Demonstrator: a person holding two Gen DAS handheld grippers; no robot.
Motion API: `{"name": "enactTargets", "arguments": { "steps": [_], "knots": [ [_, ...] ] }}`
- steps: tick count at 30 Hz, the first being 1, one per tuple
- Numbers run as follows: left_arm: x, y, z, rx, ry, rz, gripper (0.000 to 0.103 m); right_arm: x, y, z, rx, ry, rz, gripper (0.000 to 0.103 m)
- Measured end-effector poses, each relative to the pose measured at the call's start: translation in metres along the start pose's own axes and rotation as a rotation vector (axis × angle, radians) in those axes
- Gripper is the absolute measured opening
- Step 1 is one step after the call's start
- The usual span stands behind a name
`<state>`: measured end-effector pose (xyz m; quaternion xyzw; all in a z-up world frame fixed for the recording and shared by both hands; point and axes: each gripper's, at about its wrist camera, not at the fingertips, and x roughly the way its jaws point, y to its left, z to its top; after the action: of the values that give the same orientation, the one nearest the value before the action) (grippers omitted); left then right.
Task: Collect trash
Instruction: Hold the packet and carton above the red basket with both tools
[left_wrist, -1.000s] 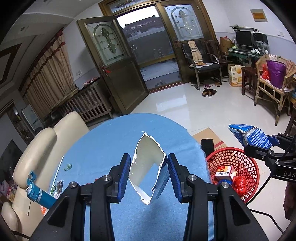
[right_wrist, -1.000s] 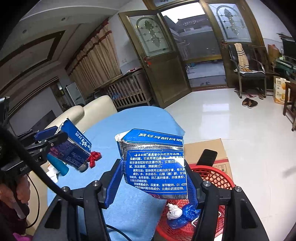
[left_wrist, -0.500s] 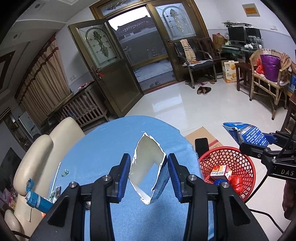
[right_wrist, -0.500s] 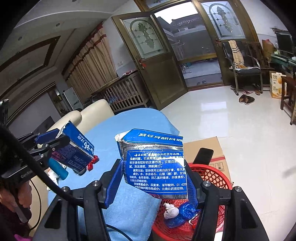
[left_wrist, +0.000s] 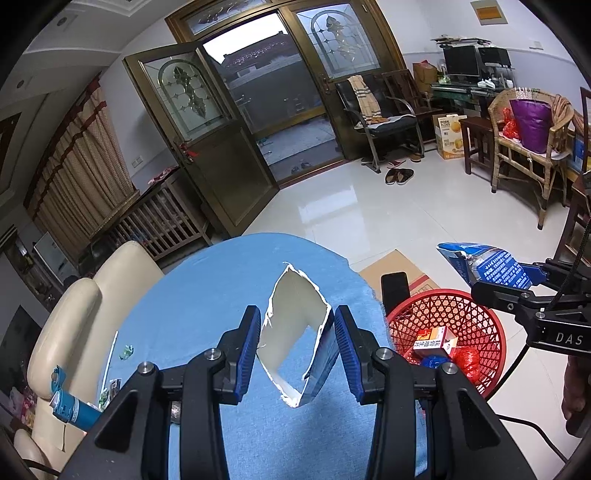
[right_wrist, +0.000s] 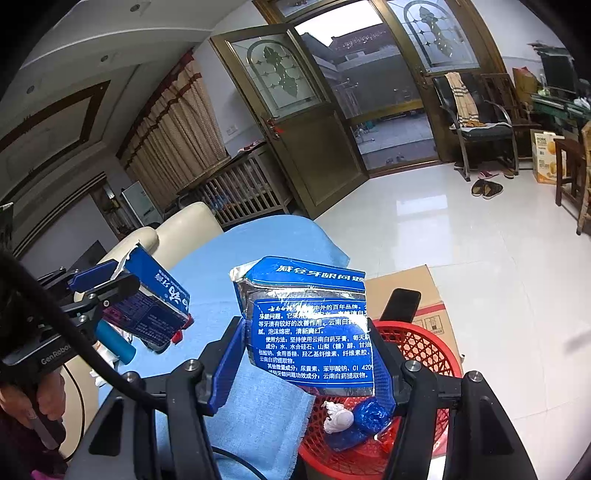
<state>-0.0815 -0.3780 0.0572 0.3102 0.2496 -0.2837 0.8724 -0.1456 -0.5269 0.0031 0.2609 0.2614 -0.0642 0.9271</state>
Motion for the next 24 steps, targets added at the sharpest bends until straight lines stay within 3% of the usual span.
{"name": "enactTargets", "arguments": {
  "steps": [24],
  "knots": [
    [0.009, -0.017, 0.002, 0.031, 0.025, -0.026, 0.043, 0.003, -0.009, -0.002, 0.042, 0.008, -0.007, 0.064]
  ]
}}
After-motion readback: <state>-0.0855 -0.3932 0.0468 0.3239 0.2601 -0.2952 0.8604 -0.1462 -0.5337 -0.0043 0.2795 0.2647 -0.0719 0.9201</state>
